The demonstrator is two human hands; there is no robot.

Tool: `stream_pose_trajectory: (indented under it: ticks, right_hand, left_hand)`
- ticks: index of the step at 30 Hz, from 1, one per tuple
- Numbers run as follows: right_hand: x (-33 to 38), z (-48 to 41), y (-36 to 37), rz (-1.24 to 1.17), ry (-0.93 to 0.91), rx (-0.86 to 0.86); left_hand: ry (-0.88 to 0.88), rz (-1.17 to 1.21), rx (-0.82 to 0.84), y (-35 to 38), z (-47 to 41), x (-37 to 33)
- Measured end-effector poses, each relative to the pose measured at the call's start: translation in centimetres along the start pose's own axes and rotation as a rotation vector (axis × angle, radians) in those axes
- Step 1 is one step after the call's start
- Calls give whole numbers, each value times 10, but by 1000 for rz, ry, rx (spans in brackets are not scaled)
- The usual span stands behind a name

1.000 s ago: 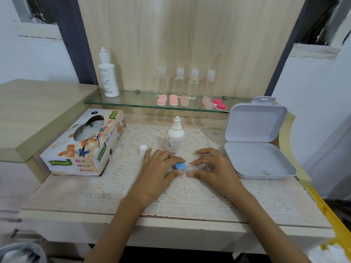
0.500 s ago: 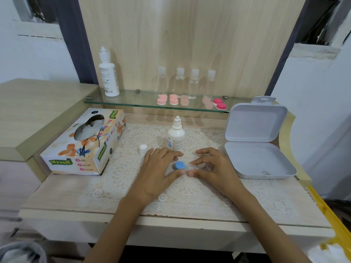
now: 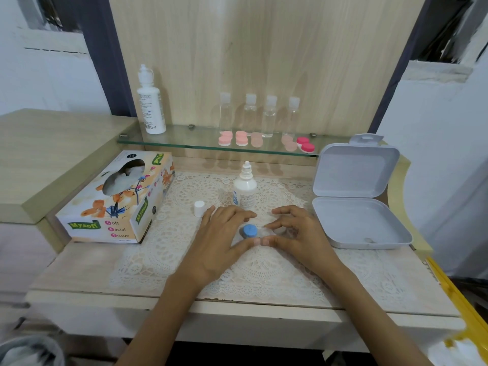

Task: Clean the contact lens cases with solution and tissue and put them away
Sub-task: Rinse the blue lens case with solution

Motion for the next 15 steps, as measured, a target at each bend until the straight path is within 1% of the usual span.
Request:
stream_pose_trajectory:
  ticks: [4,10,15]
  right_hand:
    - [0,0,0,-9,9,-4]
    - [-2,-1,1,-1,8,-8]
    - [-1,0,1,0,14,-6]
  left_hand:
    - [-8,-16,3,0,1,1]
    - [8,26,34,2,5,-2]
    - [-3,4,-13,-1,1,1]
Point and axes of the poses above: each hand's wrist, its own z-axis away from the middle knuckle, its own y-axis out of the palm, x = y × z, the point moved 8 cm from there along -z, towards the middle knuckle, and after that the axes turned 8 degrees about -x, right-handed, at the moved point
